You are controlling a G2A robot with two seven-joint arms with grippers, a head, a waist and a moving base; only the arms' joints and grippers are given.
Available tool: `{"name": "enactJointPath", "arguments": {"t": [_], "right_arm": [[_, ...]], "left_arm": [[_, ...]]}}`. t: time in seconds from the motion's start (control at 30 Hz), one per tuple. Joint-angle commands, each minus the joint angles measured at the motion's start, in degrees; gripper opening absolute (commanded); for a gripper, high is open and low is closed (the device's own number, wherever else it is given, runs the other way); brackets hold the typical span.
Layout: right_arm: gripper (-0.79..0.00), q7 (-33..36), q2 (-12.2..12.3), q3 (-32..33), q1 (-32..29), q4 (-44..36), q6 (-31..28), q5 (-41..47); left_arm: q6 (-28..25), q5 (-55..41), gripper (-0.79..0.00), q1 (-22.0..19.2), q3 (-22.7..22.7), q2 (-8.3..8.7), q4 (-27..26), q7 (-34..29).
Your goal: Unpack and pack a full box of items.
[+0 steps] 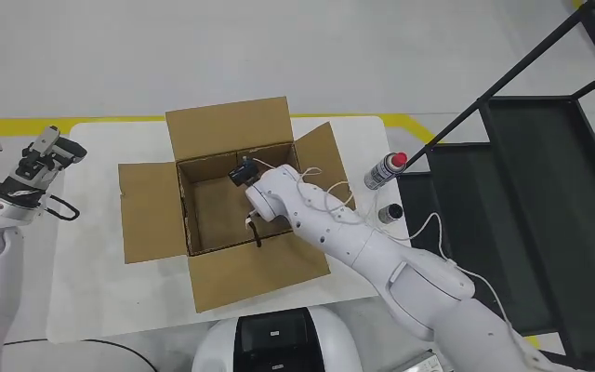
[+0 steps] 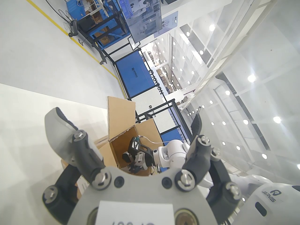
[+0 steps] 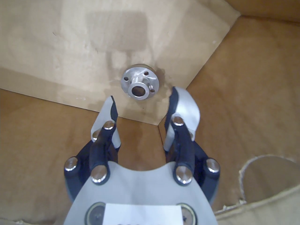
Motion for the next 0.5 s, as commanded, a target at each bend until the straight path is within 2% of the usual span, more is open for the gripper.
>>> {"name": "enactJointPath", "arguments": {"t": [0.0,0.07,0.17,0.33,0.47], "right_arm": [[0.000,0.2,0.9,2.1,-1.1,-3.6,-0.2,0.0],[0.000,1.1,2.2,4.8,-2.7,-8.3,-0.5,-1.7],[0.000,2.7,4.8,10.8,-7.6,-20.0,-2.2,-3.1],[0.000,5.0,9.4,24.8,-22.0,-45.6,-9.9,-3.9],[0.000,5.1,11.6,34.1,-33.3,-60.7,-17.1,-1.6]], "left_arm": [[0.0,0.0,0.000,0.0,0.0,0.00,0.0,0.0],[0.0,0.0,0.000,0.0,0.0,0.00,0.0,0.0],[0.0,0.0,0.000,0.0,0.0,0.00,0.0,0.0],[0.0,0.0,0.000,0.0,0.0,0.00,0.0,0.0],[0.0,0.0,0.000,0.0,0.0,0.00,0.0,0.0]]}}
